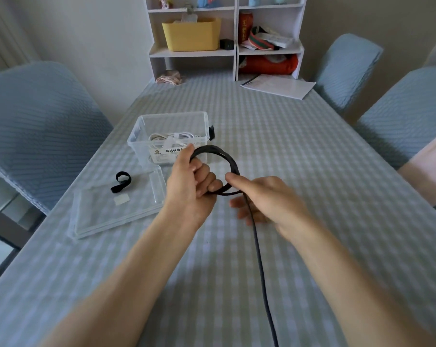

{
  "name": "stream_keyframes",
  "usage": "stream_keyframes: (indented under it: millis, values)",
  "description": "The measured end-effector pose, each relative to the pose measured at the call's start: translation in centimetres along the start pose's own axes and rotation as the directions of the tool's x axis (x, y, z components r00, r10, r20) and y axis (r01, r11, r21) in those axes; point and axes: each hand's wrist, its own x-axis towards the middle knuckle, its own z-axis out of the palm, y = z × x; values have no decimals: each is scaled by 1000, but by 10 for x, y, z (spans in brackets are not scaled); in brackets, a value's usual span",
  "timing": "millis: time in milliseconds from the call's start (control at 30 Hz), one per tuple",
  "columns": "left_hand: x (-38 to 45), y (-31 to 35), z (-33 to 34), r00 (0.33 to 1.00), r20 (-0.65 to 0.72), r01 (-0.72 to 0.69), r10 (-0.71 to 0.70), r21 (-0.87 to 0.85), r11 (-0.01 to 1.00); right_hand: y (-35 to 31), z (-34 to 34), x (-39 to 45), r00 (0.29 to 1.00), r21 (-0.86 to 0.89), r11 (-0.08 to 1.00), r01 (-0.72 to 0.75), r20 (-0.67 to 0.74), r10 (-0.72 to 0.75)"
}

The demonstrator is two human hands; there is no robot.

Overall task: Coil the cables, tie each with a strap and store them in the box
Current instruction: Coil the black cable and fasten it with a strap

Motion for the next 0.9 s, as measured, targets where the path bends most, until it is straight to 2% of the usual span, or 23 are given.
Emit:
stream_keyframes:
  millis: [67, 167, 233, 333, 433, 567, 633, 700, 800, 833, 900]
  values:
    - [-2, -1, 1, 1000, 8, -28, 28, -21, 999, -5, 1, -4, 992, 178, 977, -120, 56, 112]
    - [-5, -5, 6, 998, 21, -60, 60, -22, 998, -5, 4, -9, 972, 168, 967, -194, 165, 166]
    - [-6, -7, 7, 998, 15, -67, 67, -1, 998, -4, 12, -8, 975, 195, 971, -139, 199, 99]
    - [-9, -10, 6, 999, 12, -40, 39, 55, 998, -2, 21, -4, 993, 245, 966, 81, 62, -99]
    - [-11, -15, 5, 999, 26, -22, 20, 90, 996, 4, 22, 2, 973, 64, 972, 224, -65, -220]
    - [-9, -13, 4, 995, 98, 15, -31, 157, 988, 7, 14, 2, 946, -170, 943, 285, -107, -305]
    - [-7, -4, 2, 983, 155, 49, -96, 286, 957, 7, 1, 4, 916, -322, 875, 361, -57, -398]
    - [-6, 8, -1, 957, 170, 107, -235, 544, 832, 9, -11, 5, 890, -496, 750, 437, 122, -438]
    - [-8, 14, -5, 915, 114, 121, -388, 839, 531, 10, -15, 3, 867, -657, 568, 496, 339, -365]
    - [-9, 12, -5, 915, 103, 97, -391, 883, 460, 11, -15, 2, 862, -667, 546, 506, 371, -346]
    - [-11, 5, -4, 932, 112, 45, -345, 908, 417, 11, -15, 0, 856, -643, 566, 516, 400, -327]
